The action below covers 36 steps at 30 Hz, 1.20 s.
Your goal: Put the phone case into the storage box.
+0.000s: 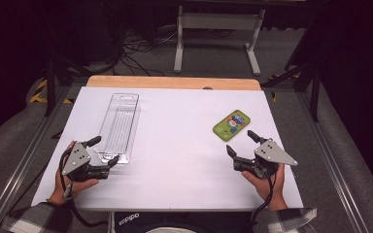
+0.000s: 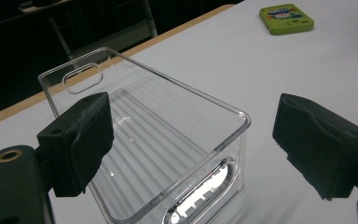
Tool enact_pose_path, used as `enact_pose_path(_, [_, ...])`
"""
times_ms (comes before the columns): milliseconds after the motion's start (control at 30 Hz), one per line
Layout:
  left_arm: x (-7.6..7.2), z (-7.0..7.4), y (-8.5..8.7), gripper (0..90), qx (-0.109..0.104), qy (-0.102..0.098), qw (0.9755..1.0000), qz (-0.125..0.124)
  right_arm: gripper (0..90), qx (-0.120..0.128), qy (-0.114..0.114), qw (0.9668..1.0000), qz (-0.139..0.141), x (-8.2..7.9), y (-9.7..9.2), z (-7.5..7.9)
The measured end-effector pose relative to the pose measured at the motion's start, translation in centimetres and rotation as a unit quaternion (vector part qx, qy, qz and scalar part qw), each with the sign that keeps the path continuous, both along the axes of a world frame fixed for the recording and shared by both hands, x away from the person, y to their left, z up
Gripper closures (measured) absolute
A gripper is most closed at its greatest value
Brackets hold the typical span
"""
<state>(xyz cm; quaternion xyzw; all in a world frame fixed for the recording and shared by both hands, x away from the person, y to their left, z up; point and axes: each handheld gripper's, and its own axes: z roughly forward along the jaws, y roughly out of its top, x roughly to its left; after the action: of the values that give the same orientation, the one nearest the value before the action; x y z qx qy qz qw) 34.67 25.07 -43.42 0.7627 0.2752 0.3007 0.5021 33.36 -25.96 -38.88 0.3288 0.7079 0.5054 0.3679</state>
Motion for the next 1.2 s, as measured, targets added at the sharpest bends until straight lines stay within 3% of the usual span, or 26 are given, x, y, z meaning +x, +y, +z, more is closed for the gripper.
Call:
enact_pose_path(100, [-0.1, 0.0, 0.0, 13.7, 0.009, -0.001, 0.9999, 0.004, 17.6, 0.001, -0.001, 1.0, 0.004, 0.0, -0.1, -0.2])
enact_pose_path(167, [-0.3, 0.0, -0.2, 14.1, 0.011, 0.003, 0.9999, 0.003, 18.7, 0.016, -0.006, 0.9999, 0.003, -0.1, -0.1, -0.2])
enact_pose_path(300, [-0.4, -0.1, -0.3, 14.2, 0.017, 0.001, 0.9999, 0.001, 21.8, 0.009, 0.01, 0.9998, -0.017, 0.5, -0.1, -0.4])
enact_pose_path(433, [-0.4, 0.0, -0.2, 14.5, 0.023, -0.005, 0.9997, 0.0, 25.4, 0.004, 0.01, 0.9996, -0.026, 0.9, -0.1, -0.3])
enact_pose_path(467, [-0.3, -0.1, -0.2, 14.5, 0.022, -0.002, 0.9997, 0.0, 28.2, 0.005, 0.006, 0.9996, -0.029, 1.0, -0.2, -0.2])
enact_pose_path(500, [-0.3, -0.2, -0.2, 14.9, 0.022, 0.0, 0.9997, 0.001, 36.3, 0.006, 0.002, 0.9995, -0.03, 1.3, -0.4, 0.0])
enact_pose_path(533, [-0.2, -0.2, -0.1, 14.9, 0.02, 0.003, 0.9998, -0.001, 36.3, 0.006, 0.002, 0.9995, -0.03, 1.3, -0.4, 0.0])
enact_pose_path(667, [-0.5, -0.2, -0.3, 14.8, 0.008, 0.008, 0.9998, -0.013, 53.0, -0.021, 0.014, 0.9989, -0.038, 2.6, -0.7, 0.2])
enact_pose_path(733, [-0.6, 0.0, -0.3, 14.8, 0.016, 0.003, 0.9997, -0.016, 62.9, -0.007, 0.018, 0.999, -0.04, 3.4, -1.2, 0.3])
enact_pose_path(800, [-0.7, 0.0, -0.5, 14.8, 0.01, 0.006, 0.9998, -0.015, 71.6, 0.002, 0.023, 0.9984, -0.052, 4.2, -1.6, 0.6])
enact_pose_path(933, [-0.7, 0.0, -0.7, 14.8, 0.011, 0.01, 0.9998, -0.015, 83.5, 0.013, 0.028, 0.9975, -0.063, 5.8, -2.1, 1.5])
enact_pose_path(1033, [-0.7, 0.0, -0.9, 14.9, 0.014, 0.008, 0.9998, -0.014, 90.0, 0.025, 0.038, 0.9972, -0.059, 7.0, -2.3, 2.0])
enact_pose_path(1100, [-0.8, 0.0, -0.9, 14.9, 0.016, 0.009, 0.9997, -0.014, 90.0, 0.038, 0.06, 0.9958, -0.059, 8.0, -2.2, 2.1])
enact_pose_path(1200, [-0.8, 0.0, -0.8, 14.9, 0.015, 0.004, 0.9998, -0.011, 90.0, 0.016, 0.084, 0.9946, -0.059, 9.7, -1.4, 2.1])
